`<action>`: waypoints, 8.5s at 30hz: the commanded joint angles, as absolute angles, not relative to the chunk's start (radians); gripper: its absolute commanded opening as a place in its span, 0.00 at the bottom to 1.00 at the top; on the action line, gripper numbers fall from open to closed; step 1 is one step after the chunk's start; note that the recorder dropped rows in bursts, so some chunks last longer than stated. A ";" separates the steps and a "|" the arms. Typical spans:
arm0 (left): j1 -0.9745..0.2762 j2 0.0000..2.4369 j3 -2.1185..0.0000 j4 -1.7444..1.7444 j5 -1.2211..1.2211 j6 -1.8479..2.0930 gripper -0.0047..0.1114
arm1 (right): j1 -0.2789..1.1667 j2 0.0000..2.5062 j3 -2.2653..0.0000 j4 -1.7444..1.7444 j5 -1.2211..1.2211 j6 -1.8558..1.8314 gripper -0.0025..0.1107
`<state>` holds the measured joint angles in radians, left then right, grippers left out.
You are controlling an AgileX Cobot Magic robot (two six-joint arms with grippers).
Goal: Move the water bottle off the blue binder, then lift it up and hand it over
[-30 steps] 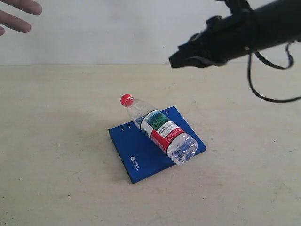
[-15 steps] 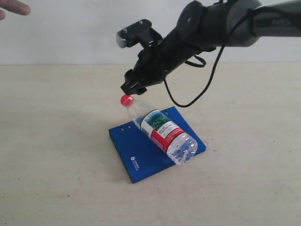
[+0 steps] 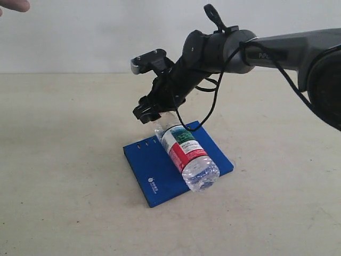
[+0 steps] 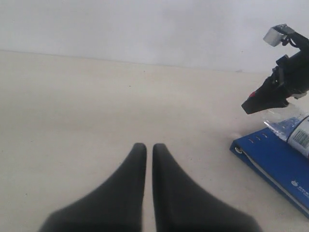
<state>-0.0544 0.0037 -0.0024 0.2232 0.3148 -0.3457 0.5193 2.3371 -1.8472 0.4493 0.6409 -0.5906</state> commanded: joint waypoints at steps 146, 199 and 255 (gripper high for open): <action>-0.057 0.000 0.000 0.228 0.306 -0.342 0.08 | -0.210 1.847 -0.963 -0.477 0.292 -0.232 0.14; -0.057 0.000 0.000 0.228 0.306 -0.342 0.08 | -0.211 1.992 -1.099 -0.546 0.400 -0.397 0.52; -0.057 0.000 0.000 0.228 0.306 -0.342 0.08 | -0.209 1.604 -1.099 0.141 0.306 -0.375 0.27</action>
<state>-0.0544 0.0037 -0.0024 0.2232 0.3148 -0.3457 -0.2078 1.6173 -1.0962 0.1386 0.3333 -0.3741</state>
